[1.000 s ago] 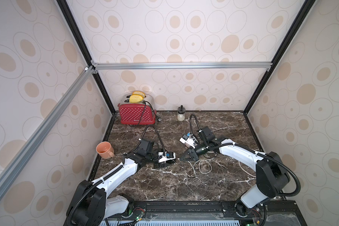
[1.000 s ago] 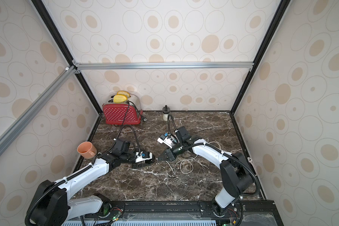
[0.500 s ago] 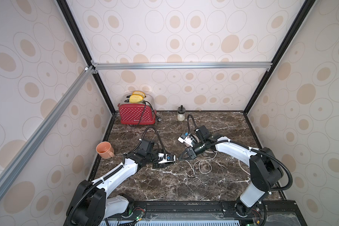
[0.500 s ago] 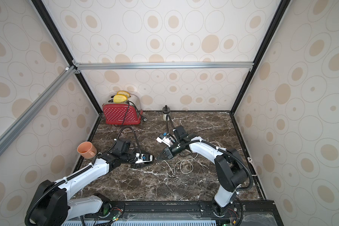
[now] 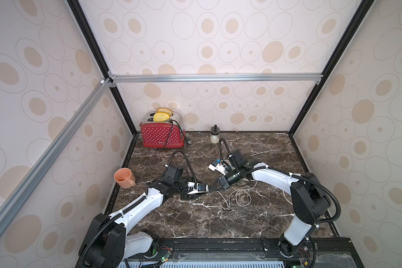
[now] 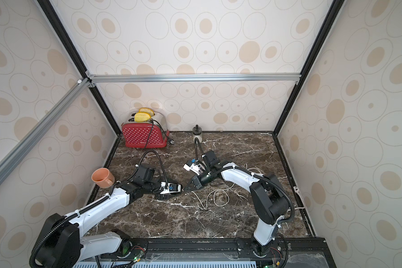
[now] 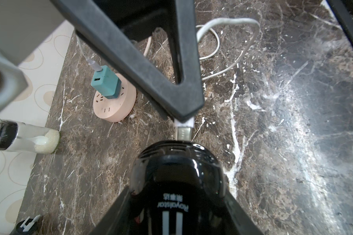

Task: Charge the electric shaver
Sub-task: Insert the charging cable into the electric shaver.

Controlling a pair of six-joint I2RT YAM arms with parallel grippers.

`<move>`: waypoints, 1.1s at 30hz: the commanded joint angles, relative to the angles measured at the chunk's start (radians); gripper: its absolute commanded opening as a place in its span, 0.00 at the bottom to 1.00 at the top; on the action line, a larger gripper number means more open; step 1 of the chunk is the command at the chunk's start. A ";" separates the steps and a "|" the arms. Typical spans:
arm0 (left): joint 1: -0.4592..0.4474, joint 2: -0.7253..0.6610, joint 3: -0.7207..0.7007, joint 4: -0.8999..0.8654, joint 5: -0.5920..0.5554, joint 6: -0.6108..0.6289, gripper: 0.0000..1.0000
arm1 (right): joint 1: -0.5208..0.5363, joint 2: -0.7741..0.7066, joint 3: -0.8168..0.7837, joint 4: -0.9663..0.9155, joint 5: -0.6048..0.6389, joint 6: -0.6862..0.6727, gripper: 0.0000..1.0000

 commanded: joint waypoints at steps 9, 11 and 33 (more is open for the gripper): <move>-0.008 -0.011 0.025 -0.005 0.017 0.025 0.00 | 0.009 0.031 0.031 0.052 0.040 0.060 0.00; -0.008 -0.013 0.025 -0.009 0.016 0.026 0.00 | 0.009 0.032 0.031 0.064 0.048 0.071 0.00; -0.009 -0.008 0.016 0.024 0.008 0.020 0.00 | 0.024 0.080 0.056 0.053 0.028 0.108 0.00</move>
